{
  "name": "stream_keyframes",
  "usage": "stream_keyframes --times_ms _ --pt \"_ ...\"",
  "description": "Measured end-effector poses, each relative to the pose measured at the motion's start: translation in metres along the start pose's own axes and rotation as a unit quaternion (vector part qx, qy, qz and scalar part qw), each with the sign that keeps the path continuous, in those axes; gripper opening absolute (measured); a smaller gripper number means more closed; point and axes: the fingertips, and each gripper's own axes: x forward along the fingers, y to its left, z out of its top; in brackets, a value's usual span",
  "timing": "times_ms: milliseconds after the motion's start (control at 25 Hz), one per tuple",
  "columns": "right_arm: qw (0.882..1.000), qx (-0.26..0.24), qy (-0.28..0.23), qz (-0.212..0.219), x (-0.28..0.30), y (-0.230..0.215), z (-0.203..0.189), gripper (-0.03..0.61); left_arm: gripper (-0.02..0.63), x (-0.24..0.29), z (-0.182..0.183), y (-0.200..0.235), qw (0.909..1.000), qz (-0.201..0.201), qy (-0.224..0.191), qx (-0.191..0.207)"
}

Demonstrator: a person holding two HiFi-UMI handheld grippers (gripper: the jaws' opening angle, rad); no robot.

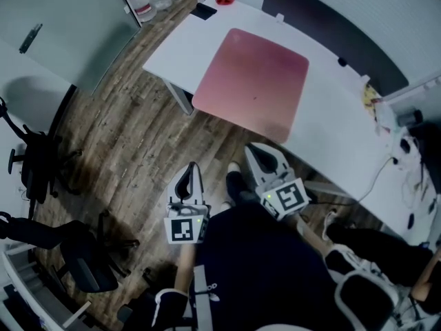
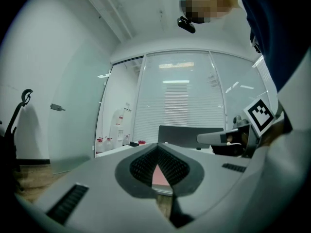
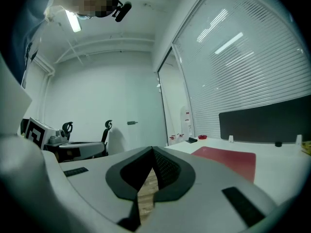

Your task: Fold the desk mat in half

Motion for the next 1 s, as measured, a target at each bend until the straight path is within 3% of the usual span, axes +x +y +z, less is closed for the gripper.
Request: stream_keyframes --times_ms 320,600,1000 --pt "1.0 -0.001 0.006 0.005 0.039 -0.056 0.008 0.003 0.003 0.07 0.016 0.015 0.9999 0.009 -0.002 0.007" --pt "1.0 0.027 -0.001 -0.007 0.06 -0.095 0.012 0.003 0.003 0.112 0.029 0.018 0.9999 0.003 0.0 0.011" --pt "0.999 0.032 0.022 -0.007 0.075 -0.111 0.001 0.003 0.003 0.132 0.026 0.029 1.0 0.004 0.0 -0.001"
